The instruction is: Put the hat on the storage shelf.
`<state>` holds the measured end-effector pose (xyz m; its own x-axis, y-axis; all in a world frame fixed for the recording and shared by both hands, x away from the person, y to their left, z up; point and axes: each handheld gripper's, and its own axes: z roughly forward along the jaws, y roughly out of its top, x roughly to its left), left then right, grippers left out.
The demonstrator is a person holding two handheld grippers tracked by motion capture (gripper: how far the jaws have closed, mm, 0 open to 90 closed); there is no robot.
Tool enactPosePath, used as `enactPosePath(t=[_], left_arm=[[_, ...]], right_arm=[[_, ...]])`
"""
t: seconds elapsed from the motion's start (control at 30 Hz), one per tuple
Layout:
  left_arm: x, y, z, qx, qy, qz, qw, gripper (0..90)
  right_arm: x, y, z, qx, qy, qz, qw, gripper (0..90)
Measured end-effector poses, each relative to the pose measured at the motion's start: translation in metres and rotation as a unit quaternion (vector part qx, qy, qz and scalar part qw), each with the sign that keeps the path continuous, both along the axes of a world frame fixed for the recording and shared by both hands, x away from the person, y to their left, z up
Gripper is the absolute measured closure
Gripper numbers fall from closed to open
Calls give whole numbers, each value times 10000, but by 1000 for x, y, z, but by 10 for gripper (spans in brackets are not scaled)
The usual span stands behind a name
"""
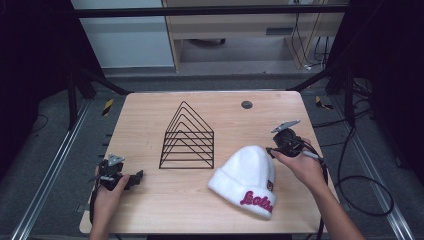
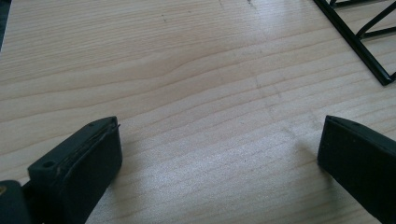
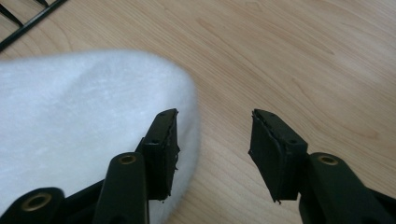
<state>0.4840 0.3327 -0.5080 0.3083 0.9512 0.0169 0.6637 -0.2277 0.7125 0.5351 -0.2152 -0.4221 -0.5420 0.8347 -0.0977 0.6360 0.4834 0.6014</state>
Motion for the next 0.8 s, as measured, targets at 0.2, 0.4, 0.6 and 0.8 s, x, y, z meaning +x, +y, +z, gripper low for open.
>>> enactPosePath(t=[0.2,0.4,0.6,0.8], left_arm=[[0,0,0,0,0,-1,10000,0],[0,0,0,2,1,-2,10000,0],[0,0,0,0,1,-1,10000,0],[0,0,0,0,0,0,10000,0]], right_arm=[[16,11,-10,140,294,92,9994,507],[27,18,-27,145,590,120,9981,492],[34,25,-44,111,786,111,9968,473],[38,29,-45,98,851,116,9963,475]])
